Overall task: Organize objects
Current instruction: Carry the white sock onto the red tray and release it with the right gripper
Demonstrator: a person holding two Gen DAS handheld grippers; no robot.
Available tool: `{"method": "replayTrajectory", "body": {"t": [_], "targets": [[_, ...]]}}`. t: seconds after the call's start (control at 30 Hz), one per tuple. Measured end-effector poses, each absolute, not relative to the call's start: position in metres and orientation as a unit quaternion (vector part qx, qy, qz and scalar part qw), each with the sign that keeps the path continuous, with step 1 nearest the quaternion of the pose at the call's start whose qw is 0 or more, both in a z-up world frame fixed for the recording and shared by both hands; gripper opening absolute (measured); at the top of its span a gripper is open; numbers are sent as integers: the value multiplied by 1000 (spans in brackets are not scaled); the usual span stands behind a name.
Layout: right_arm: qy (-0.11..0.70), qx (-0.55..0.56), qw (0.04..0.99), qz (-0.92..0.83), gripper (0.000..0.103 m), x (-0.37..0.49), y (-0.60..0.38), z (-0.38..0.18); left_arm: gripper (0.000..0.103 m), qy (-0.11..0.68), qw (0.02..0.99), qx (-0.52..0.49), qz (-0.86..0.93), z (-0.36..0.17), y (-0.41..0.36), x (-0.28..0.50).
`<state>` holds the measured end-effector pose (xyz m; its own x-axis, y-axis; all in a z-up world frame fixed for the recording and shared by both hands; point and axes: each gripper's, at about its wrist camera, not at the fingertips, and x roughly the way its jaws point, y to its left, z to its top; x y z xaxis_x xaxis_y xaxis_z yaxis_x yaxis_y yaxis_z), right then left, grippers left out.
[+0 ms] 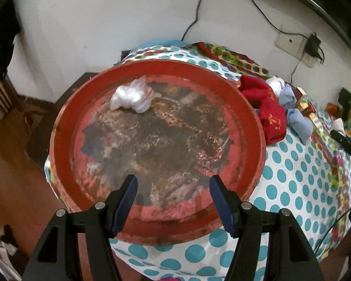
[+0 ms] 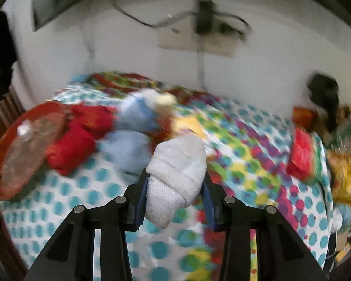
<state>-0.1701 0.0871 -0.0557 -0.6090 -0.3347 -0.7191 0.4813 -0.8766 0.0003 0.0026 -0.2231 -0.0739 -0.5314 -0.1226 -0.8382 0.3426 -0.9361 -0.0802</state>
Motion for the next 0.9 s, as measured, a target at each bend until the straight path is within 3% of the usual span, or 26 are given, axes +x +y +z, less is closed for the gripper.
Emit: {"method": "replayTrajectory", "body": {"t": [0.37, 0.67, 0.9], "targets": [[151, 366, 393, -830, 38, -129, -105, -20, 66, 142, 160, 459, -862, -68, -248, 31], [188, 406, 422, -789, 38, -149, -232, -47, 66, 120, 161, 428, -881, -64, -264, 55], [210, 440, 413, -769, 41, -176, -284, -71, 66, 151, 180, 436, -869, -73, -280, 61]]}}
